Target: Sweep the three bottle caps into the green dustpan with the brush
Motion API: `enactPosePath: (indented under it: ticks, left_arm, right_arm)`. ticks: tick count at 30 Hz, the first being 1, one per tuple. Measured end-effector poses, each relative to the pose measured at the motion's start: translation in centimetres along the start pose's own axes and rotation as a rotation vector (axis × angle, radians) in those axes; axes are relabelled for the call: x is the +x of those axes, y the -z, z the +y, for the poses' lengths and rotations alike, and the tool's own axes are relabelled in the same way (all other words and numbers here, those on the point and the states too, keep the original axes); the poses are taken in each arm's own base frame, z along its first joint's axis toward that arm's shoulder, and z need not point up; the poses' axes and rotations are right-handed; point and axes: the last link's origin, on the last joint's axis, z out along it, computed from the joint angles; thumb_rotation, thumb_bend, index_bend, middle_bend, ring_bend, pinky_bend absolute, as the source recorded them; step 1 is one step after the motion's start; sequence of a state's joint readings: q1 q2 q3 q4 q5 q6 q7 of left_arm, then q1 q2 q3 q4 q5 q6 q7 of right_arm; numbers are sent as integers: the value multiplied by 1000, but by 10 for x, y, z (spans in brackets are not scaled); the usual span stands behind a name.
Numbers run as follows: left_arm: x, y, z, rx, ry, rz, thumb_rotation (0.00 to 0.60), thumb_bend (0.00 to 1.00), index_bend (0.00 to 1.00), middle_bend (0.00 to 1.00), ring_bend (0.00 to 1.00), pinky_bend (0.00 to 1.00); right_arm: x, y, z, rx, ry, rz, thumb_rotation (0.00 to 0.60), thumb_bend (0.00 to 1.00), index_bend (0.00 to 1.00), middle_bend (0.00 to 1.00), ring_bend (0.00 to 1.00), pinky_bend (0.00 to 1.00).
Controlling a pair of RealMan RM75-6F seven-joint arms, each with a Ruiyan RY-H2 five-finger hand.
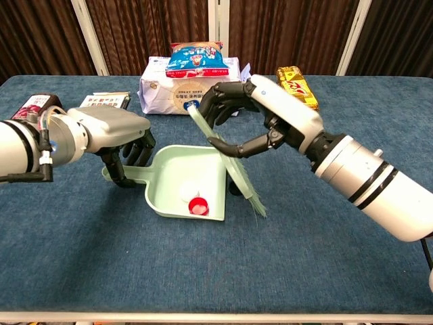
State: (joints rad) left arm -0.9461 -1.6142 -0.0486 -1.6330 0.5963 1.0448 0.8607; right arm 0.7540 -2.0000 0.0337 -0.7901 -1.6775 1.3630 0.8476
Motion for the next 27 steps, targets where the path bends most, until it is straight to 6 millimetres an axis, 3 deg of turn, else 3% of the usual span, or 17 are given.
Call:
enactPosePath:
  ticks: [8,27]
  left_arm:
    - [3,7,-11,22,-82,-5,600,352,601,591,435,320]
    - [15,-7,5,17,-131,-83,600,355,604,595,442,321]
  right_arm:
    - [24,-2,-6,1,-11,62,600,623,745,694,338,322]
    - [-7,1,-1,-53,-45,-20,600,628,745,694,338,322]
